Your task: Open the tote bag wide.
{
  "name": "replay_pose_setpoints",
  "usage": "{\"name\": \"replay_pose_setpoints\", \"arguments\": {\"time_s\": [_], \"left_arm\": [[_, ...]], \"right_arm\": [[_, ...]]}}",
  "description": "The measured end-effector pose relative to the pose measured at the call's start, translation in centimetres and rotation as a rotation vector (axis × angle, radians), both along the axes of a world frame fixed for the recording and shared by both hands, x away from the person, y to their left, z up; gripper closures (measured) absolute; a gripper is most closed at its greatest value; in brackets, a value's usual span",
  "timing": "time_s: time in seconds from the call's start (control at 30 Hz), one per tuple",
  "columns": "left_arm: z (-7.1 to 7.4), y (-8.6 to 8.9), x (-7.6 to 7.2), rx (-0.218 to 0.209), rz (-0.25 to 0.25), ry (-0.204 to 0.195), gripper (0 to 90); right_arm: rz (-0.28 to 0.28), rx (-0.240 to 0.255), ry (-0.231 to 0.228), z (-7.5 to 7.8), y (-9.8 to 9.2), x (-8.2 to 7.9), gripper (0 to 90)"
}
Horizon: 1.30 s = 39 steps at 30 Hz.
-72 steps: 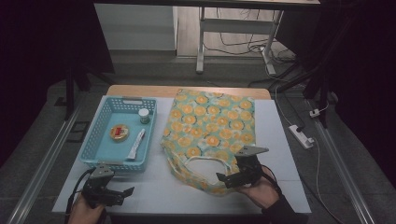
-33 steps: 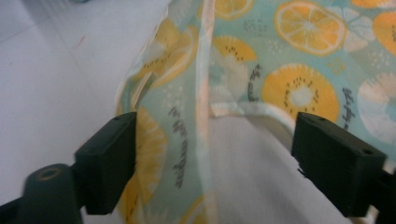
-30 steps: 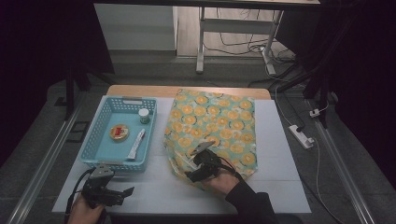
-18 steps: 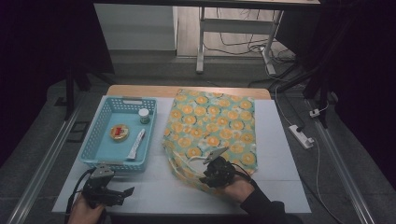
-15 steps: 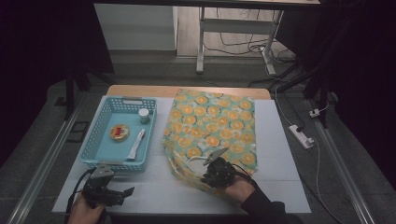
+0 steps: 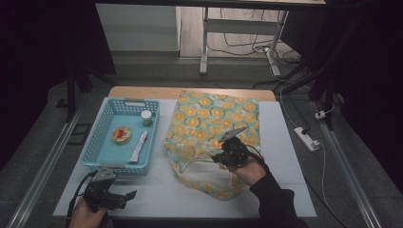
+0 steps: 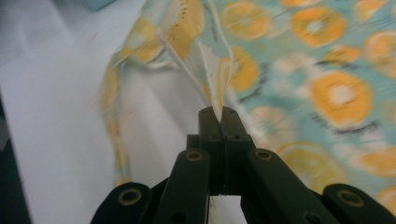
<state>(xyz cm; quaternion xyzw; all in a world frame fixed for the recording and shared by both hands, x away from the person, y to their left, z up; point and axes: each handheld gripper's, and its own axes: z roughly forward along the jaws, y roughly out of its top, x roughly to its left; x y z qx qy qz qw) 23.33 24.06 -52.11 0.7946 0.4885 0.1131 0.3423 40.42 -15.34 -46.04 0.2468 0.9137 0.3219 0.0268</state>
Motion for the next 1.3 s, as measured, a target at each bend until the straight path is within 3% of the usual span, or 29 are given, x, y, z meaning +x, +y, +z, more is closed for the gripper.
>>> {"name": "replay_pose_setpoints", "arguments": {"time_s": [0.63,1.03,1.3], "left_arm": [[0.0,0.1,0.0,-0.007,0.000,0.002,1.0],[0.0,0.1,0.1,-0.011,0.003,0.005,1.1],[0.0,0.2,0.1,-0.013,0.004,0.005,1.2]], "right_arm": [[-0.105,0.034,-0.064,0.8,-0.3,9.1,89.6],[-0.145,0.095,-0.085,1.5,0.1,13.2,89.6],[-0.177,0.073,-0.136,1.6,0.6,15.2,89.6]]}}
